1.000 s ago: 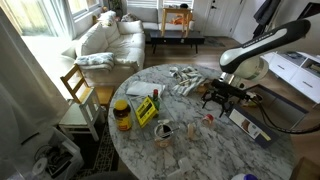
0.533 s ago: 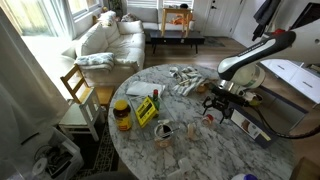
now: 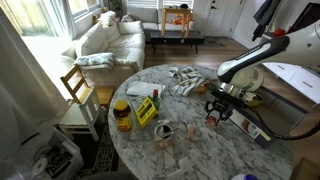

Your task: Put the transparent container with the red lid upright

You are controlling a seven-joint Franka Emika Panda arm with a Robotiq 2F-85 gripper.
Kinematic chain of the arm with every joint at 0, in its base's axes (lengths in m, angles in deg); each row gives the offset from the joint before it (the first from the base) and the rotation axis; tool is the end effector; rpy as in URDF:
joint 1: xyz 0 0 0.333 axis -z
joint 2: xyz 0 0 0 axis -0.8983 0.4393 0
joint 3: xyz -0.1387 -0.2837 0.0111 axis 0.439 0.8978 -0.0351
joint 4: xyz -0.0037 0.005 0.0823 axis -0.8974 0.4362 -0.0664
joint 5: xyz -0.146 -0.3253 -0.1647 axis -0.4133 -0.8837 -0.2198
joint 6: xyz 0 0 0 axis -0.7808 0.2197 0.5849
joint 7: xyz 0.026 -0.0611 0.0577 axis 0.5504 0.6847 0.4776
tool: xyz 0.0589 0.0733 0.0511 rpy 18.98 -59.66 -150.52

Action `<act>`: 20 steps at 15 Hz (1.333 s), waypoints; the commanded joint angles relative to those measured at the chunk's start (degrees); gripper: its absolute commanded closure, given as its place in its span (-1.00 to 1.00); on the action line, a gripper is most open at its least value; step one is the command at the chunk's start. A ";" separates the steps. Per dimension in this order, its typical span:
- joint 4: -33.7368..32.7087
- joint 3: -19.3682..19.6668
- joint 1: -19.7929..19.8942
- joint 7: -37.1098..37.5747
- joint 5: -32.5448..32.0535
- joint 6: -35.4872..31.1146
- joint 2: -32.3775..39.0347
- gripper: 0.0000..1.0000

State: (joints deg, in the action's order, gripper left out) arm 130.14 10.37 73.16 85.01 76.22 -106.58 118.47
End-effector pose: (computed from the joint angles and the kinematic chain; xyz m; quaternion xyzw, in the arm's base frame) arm 0.5524 -0.1370 0.1662 -0.7754 0.5857 0.1752 0.1582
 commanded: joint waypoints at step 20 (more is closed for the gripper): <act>-0.01 8.83 -18.79 46.67 -50.57 -6.08 -4.55 0.50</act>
State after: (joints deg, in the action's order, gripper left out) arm 129.21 16.91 57.41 124.58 35.15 -111.21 112.98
